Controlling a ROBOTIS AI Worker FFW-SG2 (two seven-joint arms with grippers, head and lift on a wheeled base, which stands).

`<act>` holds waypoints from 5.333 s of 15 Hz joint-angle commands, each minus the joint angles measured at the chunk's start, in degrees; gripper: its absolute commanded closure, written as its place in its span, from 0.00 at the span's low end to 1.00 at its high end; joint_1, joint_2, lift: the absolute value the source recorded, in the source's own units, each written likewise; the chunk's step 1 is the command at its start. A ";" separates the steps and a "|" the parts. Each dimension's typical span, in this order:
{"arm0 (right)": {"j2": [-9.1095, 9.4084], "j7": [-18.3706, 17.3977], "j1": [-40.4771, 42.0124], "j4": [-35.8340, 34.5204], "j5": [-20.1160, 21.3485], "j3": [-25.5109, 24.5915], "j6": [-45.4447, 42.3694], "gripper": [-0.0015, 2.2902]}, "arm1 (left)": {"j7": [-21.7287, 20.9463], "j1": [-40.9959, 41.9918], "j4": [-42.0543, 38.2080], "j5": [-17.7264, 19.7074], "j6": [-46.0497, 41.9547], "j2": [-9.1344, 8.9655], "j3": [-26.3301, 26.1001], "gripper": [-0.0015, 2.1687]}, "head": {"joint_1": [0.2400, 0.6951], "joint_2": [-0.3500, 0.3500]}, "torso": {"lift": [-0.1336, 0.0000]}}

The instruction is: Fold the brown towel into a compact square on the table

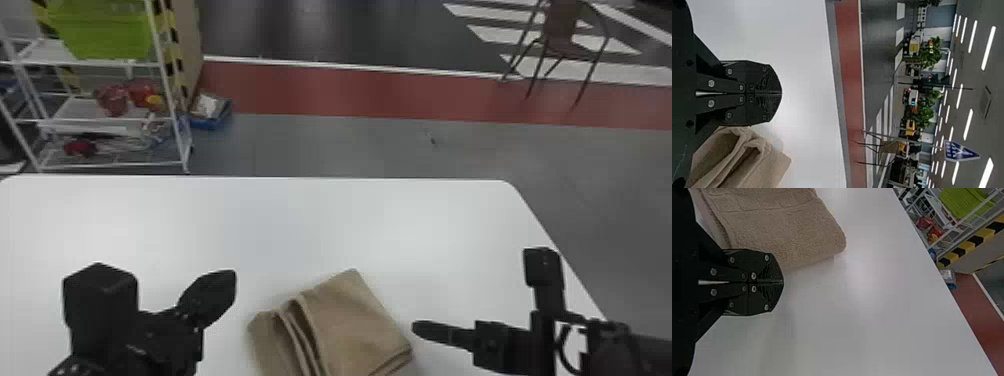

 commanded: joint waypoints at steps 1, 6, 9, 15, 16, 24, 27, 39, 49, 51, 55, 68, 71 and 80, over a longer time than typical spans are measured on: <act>0.05 -0.19 5.86 -7.91 -0.27 -0.54 0.16 0.80 | 0.13 -0.31 0.23 -0.15 0.16 -0.12 -0.82 0.93 | 1.00 0.26 | 0.08; 0.05 0.25 11.31 -13.54 -2.82 -2.65 0.16 0.80 | 0.66 -0.39 0.40 -0.50 0.16 -0.20 -1.79 0.93 | 1.00 0.20 | 0.08; 0.05 -0.27 11.66 -11.17 -2.73 -0.89 0.16 0.80 | 0.83 -0.39 0.40 -0.68 0.16 -0.12 -2.41 0.93 | 1.00 0.20 | 0.08; 0.05 -3.09 8.94 -4.40 -2.56 2.01 0.16 0.80 | 0.57 -0.13 0.40 -0.68 0.16 -0.03 -2.41 0.93 | 1.00 0.22 | 0.08; 0.05 -3.61 8.23 -3.43 -2.47 2.54 -0.84 0.80 | 0.48 -0.04 0.31 -0.68 0.34 0.06 -2.32 0.93 | 1.00 0.22 | 0.08; 0.05 -7.39 1.20 1.67 -2.82 6.23 -4.88 0.80 | 0.13 1.10 0.14 -0.50 -0.01 0.32 -1.53 0.93 | 1.00 0.28 | 0.08; 0.05 -7.48 -5.65 8.17 -2.12 7.29 -5.41 0.80 | 0.04 1.72 0.05 -0.41 -0.01 0.32 -1.09 0.93 | 1.00 0.31 | 0.08; 0.05 7.29 -13.21 18.54 -2.82 7.99 -15.08 0.79 | 0.13 4.09 -1.53 -1.29 0.87 0.32 -2.41 0.93 | 1.00 0.43 | 0.08; -3.43 20.03 -2.31 -9.15 13.70 11.59 -14.02 0.04 | -2.16 6.55 -4.96 0.20 5.79 0.32 2.69 0.93 | 1.00 0.39 | 0.08; -3.52 20.73 -1.52 -10.02 20.64 16.60 -19.65 0.04 | -2.16 6.99 -4.61 1.17 6.49 0.24 5.77 0.93 | 1.00 0.42 | 0.08; -4.83 21.87 0.15 -10.38 30.40 24.34 -32.83 0.07 | -4.53 7.60 -4.26 5.04 14.05 -0.20 12.27 0.93 | 1.00 0.58 | 0.08; -7.47 33.05 -10.05 4.83 43.06 35.50 -47.95 0.14 | -5.23 6.64 -7.51 9.69 25.83 -0.82 11.57 0.93 | 1.00 0.79 | 0.08; -7.29 33.05 -11.45 5.97 43.23 35.94 -47.77 0.14 | -6.02 6.81 -8.30 13.03 26.70 -0.91 10.95 0.93 | 1.00 0.74 | 0.08; -7.21 33.05 -11.45 8.78 44.90 41.21 -41.10 0.14 | -5.06 2.86 -3.38 14.18 20.55 -1.87 4.19 0.93 | 1.00 0.62 | 0.08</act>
